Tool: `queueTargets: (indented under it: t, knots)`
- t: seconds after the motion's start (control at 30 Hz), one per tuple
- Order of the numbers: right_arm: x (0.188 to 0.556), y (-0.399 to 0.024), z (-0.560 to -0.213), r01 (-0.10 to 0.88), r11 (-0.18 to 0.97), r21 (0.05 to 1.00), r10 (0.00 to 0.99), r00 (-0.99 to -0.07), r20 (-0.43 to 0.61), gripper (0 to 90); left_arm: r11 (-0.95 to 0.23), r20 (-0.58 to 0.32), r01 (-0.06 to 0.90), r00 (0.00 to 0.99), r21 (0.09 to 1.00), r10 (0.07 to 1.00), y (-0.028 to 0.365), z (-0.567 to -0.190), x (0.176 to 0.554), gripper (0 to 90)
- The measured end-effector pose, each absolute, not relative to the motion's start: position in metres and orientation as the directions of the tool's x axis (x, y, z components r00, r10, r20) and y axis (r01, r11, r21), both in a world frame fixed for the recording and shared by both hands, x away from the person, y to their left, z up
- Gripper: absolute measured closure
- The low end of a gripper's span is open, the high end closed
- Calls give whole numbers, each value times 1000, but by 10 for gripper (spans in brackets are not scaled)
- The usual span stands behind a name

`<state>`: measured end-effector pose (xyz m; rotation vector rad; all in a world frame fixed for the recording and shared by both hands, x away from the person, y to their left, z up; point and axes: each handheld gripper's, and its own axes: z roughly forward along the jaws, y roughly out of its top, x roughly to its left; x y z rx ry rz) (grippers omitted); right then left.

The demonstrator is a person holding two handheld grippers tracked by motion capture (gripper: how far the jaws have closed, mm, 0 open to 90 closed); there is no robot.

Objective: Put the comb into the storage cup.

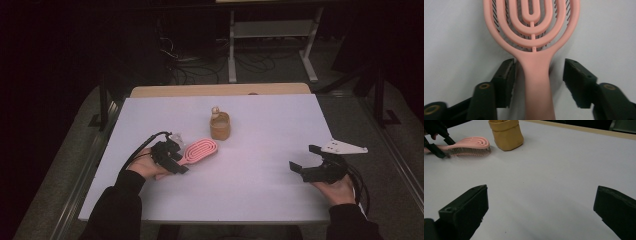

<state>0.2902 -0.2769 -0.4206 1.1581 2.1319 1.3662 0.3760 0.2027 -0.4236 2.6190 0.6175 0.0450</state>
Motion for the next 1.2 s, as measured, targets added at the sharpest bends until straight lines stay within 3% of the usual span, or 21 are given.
queueTargets:
  t: [0.23,0.33,1.2]
  knots:
    - [290,-277,-421,445,201,873,789,-602,126,0,-805,-48,400,905,439,423,203,-423,375,652]
    - [290,-277,-421,445,200,873,789,-602,126,0,-809,-36,390,908,440,418,203,-423,374,686]
    - [290,-277,-421,449,202,870,788,-602,127,0,-822,-11,342,925,455,379,206,-422,364,698]
